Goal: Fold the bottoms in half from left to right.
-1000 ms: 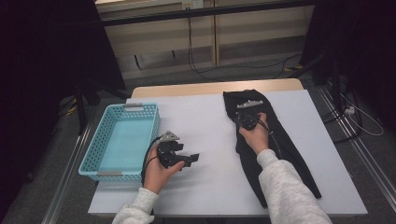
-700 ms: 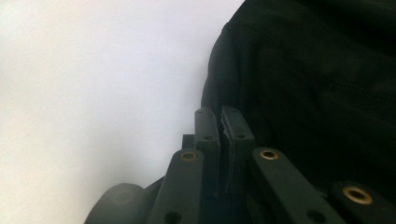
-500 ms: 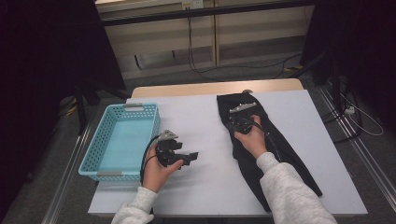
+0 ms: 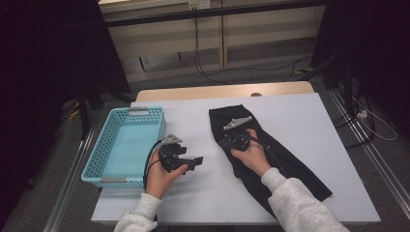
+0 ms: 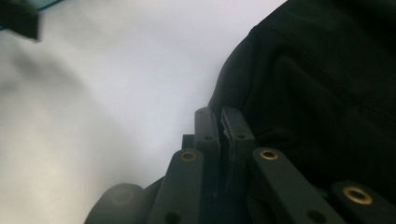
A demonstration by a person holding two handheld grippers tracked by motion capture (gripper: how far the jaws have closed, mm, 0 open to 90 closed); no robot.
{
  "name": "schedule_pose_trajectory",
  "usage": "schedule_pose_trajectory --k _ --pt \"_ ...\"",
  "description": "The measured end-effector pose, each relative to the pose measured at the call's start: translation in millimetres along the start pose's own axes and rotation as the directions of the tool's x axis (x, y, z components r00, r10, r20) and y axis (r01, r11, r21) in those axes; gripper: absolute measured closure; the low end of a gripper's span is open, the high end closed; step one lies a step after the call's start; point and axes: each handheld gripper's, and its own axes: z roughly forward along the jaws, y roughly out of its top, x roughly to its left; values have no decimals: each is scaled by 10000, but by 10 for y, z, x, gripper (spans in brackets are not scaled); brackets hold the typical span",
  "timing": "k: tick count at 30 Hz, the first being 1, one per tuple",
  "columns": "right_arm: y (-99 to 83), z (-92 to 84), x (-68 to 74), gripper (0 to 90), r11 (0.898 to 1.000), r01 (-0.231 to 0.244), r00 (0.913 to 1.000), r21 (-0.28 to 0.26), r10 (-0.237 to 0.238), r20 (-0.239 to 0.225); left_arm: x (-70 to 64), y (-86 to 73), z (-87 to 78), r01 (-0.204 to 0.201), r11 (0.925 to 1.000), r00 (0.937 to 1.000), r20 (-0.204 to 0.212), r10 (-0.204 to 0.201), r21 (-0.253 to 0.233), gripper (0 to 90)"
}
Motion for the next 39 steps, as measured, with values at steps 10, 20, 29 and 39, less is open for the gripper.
schedule_pose_trajectory --k 10,20,29,39 --pt "-32 32 401 864 9973 713 9881 147 -686 -1377 23 1 -11 119 9999 9999 -51 -119 -24 157" --pt "-4 -175 436 574 9990 455 9855 20 -446 -1635 53 -20 -7 189 9998 9997 -124 -189 33 158" --pt "-129 -748 162 446 9956 151 9994 -925 -180 -310 39 -2 -7 235 9997 9996 -170 -237 -102 158" --pt "-614 -1203 -160 336 9864 -910 9934 -1367 996 570 26 18 41 134 9999 9999 -47 -134 35 161"
